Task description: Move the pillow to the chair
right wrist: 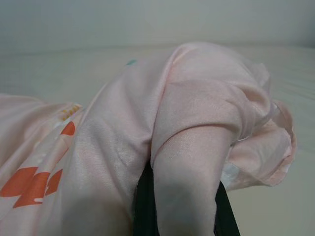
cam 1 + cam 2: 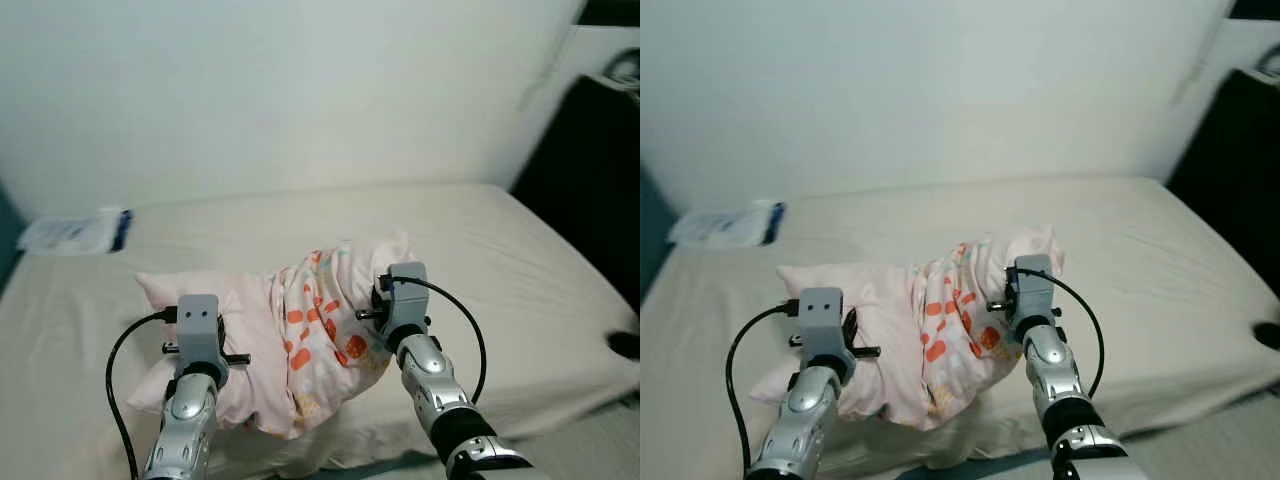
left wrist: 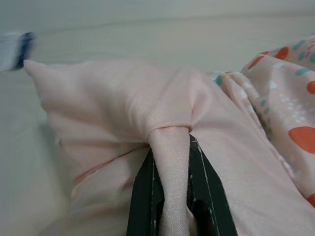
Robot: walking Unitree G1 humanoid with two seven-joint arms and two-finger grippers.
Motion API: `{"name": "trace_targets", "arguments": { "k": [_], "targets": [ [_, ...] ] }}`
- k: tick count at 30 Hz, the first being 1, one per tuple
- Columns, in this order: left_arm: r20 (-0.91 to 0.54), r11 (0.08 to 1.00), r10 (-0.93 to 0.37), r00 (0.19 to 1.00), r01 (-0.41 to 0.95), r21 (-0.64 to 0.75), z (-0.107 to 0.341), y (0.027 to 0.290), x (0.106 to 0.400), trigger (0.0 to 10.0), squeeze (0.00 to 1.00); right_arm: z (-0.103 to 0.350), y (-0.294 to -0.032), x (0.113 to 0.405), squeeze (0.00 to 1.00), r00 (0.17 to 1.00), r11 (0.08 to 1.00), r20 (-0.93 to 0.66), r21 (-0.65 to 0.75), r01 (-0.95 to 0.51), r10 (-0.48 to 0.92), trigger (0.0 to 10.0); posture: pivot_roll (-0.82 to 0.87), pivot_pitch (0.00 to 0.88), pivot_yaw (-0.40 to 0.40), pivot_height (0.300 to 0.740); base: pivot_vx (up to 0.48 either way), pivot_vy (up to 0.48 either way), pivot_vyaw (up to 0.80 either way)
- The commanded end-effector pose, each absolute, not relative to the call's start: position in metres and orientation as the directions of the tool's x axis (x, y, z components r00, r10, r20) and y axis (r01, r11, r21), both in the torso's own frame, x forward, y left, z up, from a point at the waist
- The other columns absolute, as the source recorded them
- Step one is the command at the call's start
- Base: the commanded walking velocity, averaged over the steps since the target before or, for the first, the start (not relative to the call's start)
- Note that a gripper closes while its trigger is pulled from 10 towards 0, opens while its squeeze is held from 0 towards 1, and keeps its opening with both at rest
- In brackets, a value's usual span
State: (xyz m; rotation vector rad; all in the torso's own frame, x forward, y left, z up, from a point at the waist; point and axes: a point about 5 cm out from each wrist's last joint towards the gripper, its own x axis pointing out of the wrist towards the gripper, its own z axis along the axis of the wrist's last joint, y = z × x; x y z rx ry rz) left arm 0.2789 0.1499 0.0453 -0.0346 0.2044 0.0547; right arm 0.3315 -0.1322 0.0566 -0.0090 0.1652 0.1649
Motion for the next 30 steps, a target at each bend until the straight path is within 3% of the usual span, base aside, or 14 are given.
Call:
{"name": "trace_targets", "arguments": {
  "k": [1,30],
  "targets": [
    [-0.127,1.0,-0.001,0.992,-0.002,-0.025,0.0586,0.1358,0.2828,10.0,0.0,0.0644,-0.1227,0.3336,0.0,0.971,0.977,-0.117,0.003,-0.212,0.211,10.0,0.0,0.0,-0.066,0.74,0.0,0.0,-0.8],
    [-0.139,1.0,0.002,0.99,-0.004,-0.014,0.058,0.1361,0.2811,10.0,0.0,0.0642,-0.122,0.333,0.0,0.969,0.976,-0.124,0.005,-0.216,0.215,10.0,0.0,0.0,-0.067,0.74,0.0,0.0,-0.8]
  ]
}}
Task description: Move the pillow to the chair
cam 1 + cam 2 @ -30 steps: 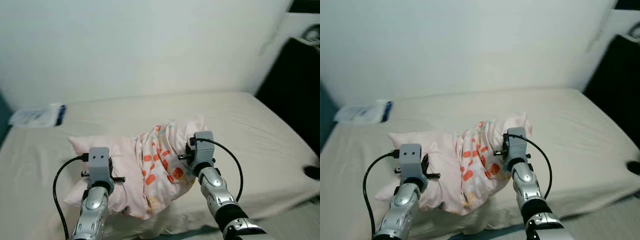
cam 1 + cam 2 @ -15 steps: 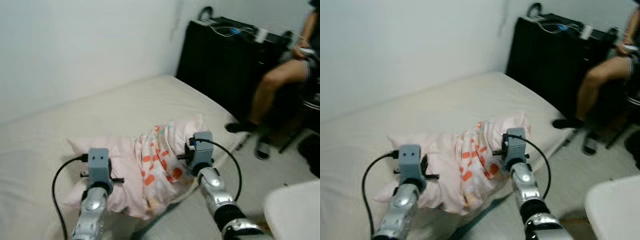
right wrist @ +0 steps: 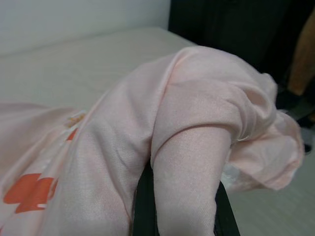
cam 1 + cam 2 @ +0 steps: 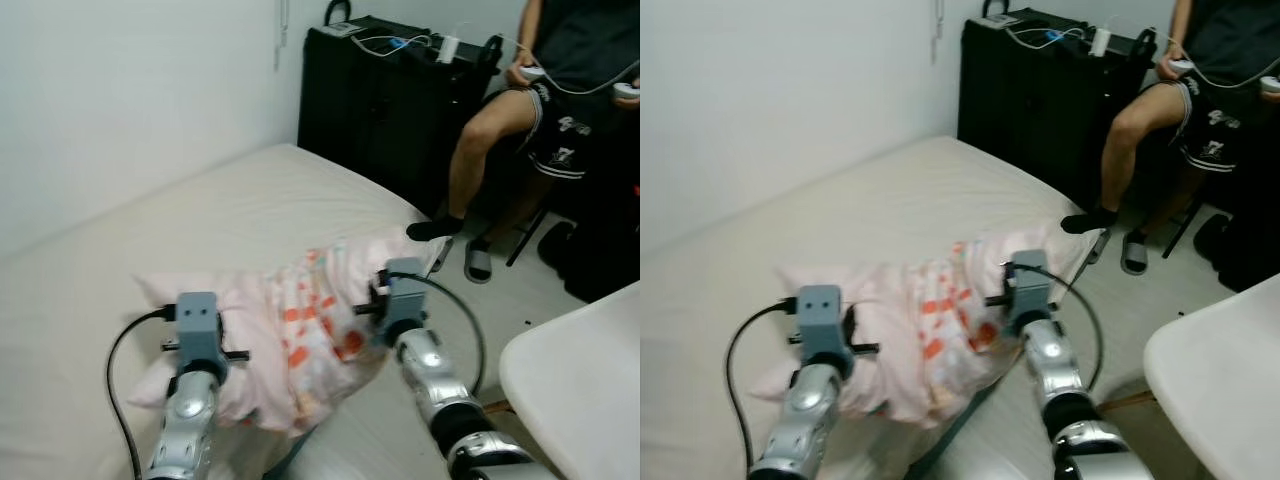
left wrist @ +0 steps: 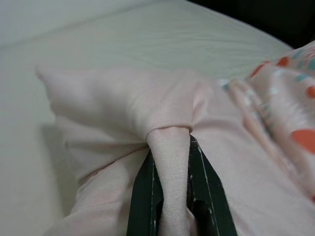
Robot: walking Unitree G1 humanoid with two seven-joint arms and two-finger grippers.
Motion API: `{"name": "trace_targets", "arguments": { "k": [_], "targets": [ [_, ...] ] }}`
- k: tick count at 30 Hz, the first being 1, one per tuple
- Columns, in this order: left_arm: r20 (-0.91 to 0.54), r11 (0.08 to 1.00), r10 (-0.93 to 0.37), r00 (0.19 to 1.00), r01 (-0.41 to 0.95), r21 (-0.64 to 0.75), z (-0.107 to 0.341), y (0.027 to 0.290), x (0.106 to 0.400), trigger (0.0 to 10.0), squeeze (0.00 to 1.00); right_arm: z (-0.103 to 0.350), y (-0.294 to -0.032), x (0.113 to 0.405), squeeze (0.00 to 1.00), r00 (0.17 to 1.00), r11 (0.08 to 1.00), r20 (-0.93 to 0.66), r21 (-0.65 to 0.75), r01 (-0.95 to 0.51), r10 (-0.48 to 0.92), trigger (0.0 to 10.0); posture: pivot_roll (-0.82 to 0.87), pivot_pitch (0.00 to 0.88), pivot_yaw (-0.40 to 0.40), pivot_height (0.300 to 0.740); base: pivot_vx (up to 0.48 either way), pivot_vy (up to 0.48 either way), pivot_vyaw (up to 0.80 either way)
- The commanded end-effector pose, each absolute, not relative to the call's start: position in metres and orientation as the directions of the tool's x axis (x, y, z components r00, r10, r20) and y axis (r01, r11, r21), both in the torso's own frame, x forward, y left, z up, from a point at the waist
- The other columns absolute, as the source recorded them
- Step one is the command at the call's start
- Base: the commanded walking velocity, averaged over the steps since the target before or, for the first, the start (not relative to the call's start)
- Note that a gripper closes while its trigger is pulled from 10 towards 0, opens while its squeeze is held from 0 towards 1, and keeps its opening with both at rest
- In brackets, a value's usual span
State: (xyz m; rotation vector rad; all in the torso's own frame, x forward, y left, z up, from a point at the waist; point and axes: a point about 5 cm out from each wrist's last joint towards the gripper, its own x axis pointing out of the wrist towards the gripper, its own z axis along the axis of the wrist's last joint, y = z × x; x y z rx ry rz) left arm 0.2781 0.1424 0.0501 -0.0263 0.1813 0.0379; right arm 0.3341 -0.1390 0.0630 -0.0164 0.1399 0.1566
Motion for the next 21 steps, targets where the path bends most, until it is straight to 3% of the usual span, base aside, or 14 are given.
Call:
{"name": "trace_targets", "arguments": {
  "k": [1,21],
  "targets": [
    [-0.139,1.0,0.003,0.99,-0.005,-0.014,0.0582,0.1363,0.2813,10.0,0.0,0.0645,-0.1217,0.3333,0.0,0.969,0.976,-0.125,0.005,-0.216,0.215,10.0,0.0,0.0,-0.068,0.74,0.0,0.0,-0.8],
    [-0.154,1.0,0.003,0.988,-0.004,-0.001,0.0575,0.1393,0.2856,10.0,0.0,0.0665,-0.122,0.336,0.0,0.972,0.98,-0.126,0.022,-0.196,0.198,10.0,0.01,0.0,-0.042,0.74,0.0,0.0,-0.8]
  ]
}}
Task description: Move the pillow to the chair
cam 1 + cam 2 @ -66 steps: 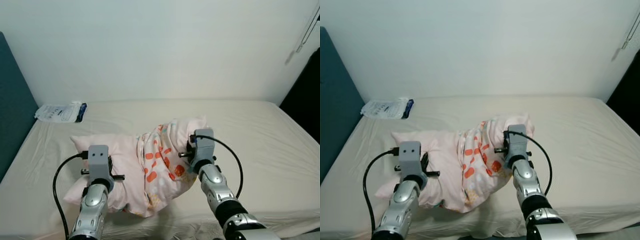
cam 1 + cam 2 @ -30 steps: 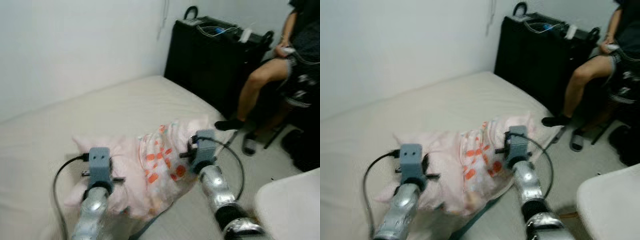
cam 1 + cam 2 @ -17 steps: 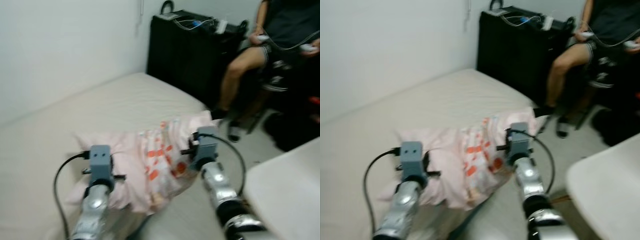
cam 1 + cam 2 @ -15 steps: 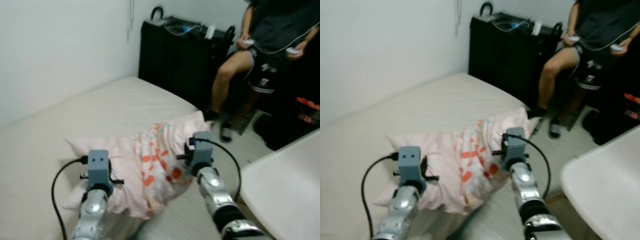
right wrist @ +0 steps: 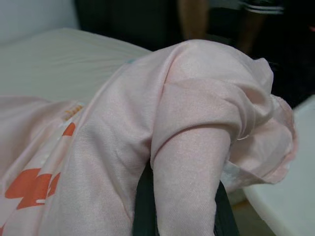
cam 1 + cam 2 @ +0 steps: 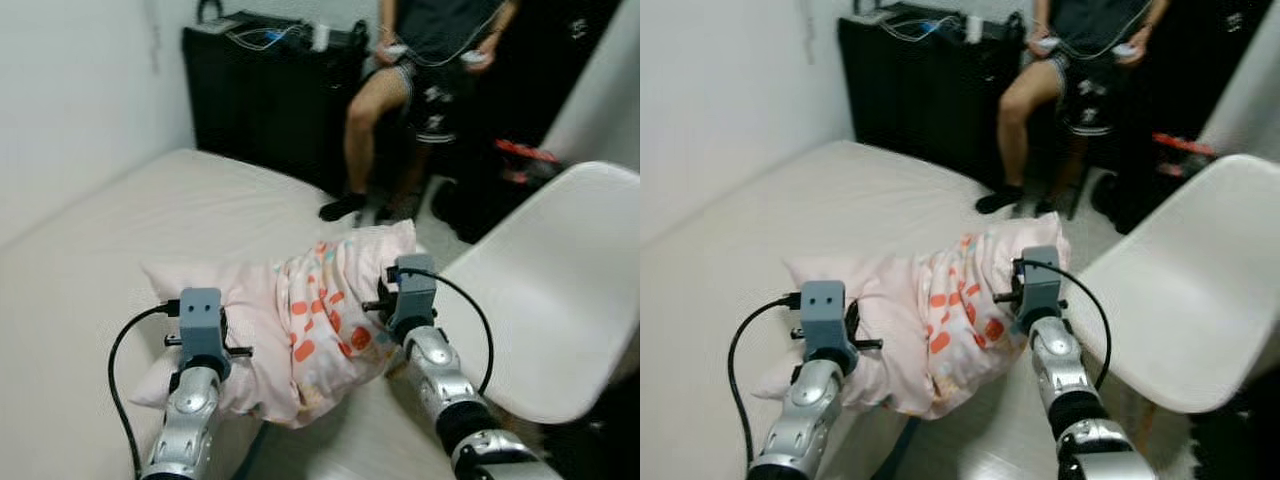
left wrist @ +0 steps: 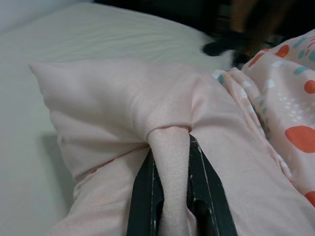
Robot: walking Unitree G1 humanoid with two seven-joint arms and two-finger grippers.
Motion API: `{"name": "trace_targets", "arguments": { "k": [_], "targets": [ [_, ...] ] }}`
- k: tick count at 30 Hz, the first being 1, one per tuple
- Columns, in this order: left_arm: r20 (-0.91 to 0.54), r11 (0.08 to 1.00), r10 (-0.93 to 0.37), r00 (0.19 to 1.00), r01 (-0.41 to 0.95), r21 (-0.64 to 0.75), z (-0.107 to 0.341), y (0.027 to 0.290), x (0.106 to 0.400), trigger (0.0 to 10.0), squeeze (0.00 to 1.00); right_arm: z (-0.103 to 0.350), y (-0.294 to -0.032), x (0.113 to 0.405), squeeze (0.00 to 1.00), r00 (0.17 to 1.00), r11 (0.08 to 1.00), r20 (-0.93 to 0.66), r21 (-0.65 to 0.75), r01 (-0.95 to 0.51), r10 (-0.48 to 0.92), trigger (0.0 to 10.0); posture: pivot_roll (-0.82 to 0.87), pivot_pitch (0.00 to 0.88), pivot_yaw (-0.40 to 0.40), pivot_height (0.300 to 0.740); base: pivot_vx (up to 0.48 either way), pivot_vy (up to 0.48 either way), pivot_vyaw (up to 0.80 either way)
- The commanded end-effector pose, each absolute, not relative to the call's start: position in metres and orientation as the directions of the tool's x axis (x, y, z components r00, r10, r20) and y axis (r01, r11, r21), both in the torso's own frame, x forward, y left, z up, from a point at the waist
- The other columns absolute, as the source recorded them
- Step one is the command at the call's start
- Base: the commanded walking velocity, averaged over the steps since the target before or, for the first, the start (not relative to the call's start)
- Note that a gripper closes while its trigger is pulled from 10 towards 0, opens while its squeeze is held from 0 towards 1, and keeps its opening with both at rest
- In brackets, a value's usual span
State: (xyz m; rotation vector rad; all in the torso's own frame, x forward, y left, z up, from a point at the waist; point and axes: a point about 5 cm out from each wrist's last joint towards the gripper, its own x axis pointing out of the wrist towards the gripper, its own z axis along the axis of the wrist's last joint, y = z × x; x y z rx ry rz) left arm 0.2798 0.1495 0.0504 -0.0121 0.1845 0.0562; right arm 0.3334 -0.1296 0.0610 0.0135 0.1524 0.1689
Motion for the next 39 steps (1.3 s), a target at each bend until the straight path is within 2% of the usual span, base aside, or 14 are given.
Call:
{"name": "trace_targets", "arguments": {
  "k": [1,14,21,25,39],
  "targets": [
    [-0.161,1.0,0.002,0.987,-0.002,0.001,0.057,0.14,0.286,10.0,0.0,0.066,-0.121,0.336,0.0,0.973,0.981,-0.126,0.028,-0.192,0.194,10.0,0.02,0.0,-0.032,0.74,0.0,0.0,-0.8],
    [-0.174,0.996,-0.049,0.984,0.061,0.068,0.057,0.142,0.29,10.0,0.0,0.067,-0.115,0.337,0.0,0.976,0.982,-0.123,0.063,-0.176,0.182,10.0,0.03,0.0,0.008,0.74,0.0,0.0,-0.8],
    [-0.189,0.98,-0.115,0.975,0.142,0.137,0.058,0.143,0.293,10.0,0.0,0.064,-0.106,0.337,0.0,0.972,0.981,-0.148,0.089,-0.17,0.182,10.0,0.05,0.0,0.088,0.74,0.0,0.0,-0.8],
    [-0.191,0.982,-0.095,0.977,0.124,0.145,0.059,0.151,0.294,10.0,0.0,0.064,-0.102,0.337,0.0,0.972,0.981,-0.154,0.109,-0.161,0.177,10.0,0.05,0.0,0.098,0.74,0.0,0.0,-0.8],
    [-0.184,0.988,-0.083,0.979,0.105,0.11,0.059,0.147,0.295,10.0,0.0,0.063,-0.11,0.338,0.0,0.972,0.98,-0.162,0.126,-0.153,0.172,10.0,0.04,0.0,0.06,0.74,0.0,0.0,-0.8]
  ]
}}
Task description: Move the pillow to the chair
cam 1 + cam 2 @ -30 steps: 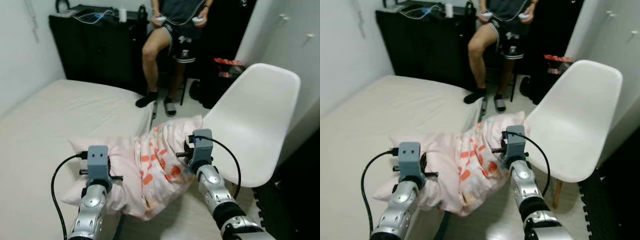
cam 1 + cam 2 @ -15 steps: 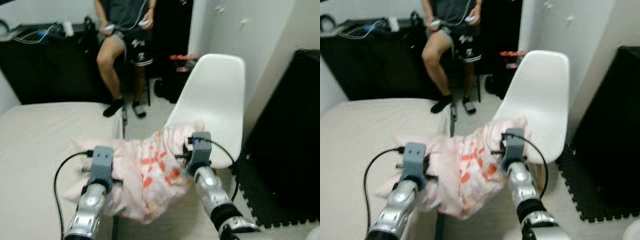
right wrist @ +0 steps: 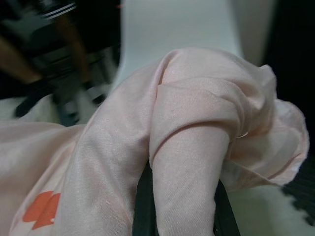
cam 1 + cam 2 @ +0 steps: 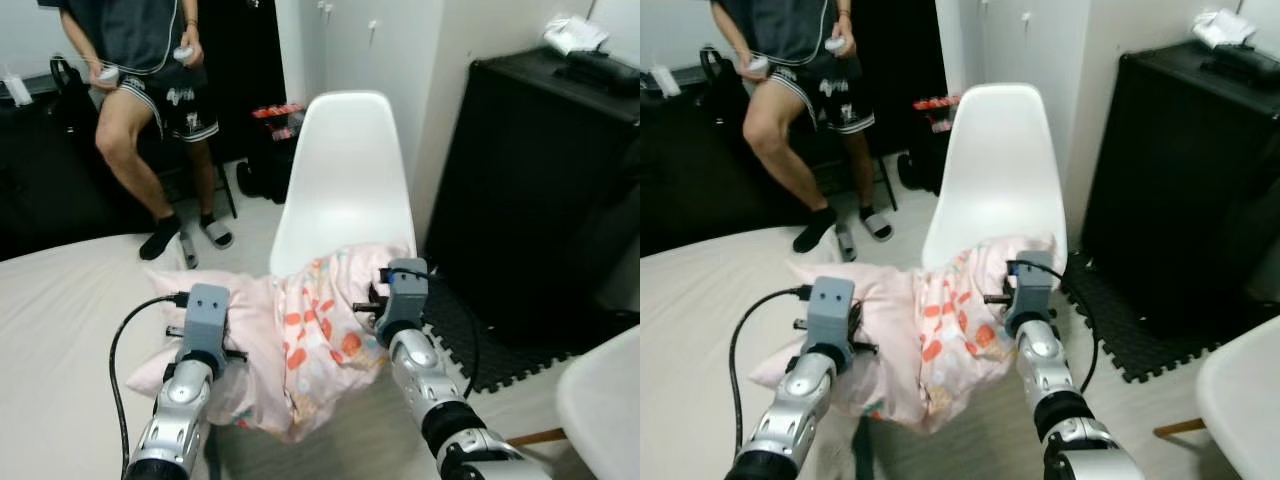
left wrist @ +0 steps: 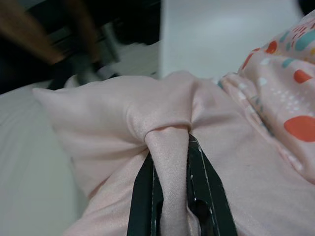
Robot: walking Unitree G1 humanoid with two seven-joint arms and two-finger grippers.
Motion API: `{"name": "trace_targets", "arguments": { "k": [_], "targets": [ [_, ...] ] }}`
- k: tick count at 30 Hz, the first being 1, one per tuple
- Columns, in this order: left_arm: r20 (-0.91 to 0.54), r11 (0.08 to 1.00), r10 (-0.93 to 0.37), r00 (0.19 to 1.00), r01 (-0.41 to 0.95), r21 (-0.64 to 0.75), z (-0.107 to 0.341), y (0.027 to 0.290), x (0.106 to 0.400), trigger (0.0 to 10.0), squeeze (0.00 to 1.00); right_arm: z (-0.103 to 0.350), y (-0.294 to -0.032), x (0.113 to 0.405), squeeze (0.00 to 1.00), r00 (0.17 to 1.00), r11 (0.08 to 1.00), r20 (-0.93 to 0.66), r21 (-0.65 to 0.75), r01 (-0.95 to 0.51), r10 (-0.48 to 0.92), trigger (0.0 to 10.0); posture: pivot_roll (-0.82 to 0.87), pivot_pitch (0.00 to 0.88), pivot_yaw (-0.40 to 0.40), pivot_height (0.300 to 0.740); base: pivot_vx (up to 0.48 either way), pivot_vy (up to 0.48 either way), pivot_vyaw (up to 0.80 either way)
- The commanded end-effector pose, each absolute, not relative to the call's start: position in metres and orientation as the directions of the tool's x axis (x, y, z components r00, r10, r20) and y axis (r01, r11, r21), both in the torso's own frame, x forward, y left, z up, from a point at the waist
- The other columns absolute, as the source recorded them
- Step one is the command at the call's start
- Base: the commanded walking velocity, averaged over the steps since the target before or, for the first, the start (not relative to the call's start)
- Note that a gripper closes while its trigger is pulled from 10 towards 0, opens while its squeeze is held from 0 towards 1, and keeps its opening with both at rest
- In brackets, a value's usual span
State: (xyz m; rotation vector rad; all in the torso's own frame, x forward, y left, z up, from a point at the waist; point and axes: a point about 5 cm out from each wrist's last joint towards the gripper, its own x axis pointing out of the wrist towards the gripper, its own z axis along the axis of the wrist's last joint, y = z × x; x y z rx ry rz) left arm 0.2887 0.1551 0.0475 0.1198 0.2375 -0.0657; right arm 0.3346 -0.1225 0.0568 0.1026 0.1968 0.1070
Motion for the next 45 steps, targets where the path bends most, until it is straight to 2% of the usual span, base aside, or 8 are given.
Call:
{"name": "trace_targets", "arguments": {
  "k": [1,34,45],
  "targets": [
    [-0.181,0.989,-0.078,0.98,0.099,0.109,0.0593,0.147,0.2957,10.0,0.0,0.0635,-0.1119,0.3388,0.0,0.971,0.98,-0.166,0.132,-0.151,0.172,10.0,0.04,0.0,0.052,0.74,0.0,0.0,-0.8],
    [-0.167,0.992,-0.01,0.986,0.031,0.125,0.0613,0.1478,0.3008,10.0,0.0,0.0644,-0.1169,0.3432,0.0,0.964,0.98,-0.195,0.112,-0.162,0.182,10.0,0.03,0.0,0.005,0.74,0.0,0.0,-0.8],
    [-0.175,0.991,-0.045,0.984,0.065,0.113,0.0599,0.1421,0.3009,10.0,0.0,0.0646,-0.1173,0.3438,0.0,0.963,0.981,-0.197,0.105,-0.166,0.184,10.0,0.02,0.0,0.003,0.74,0.0,0.0,-0.8]
  ]
}}
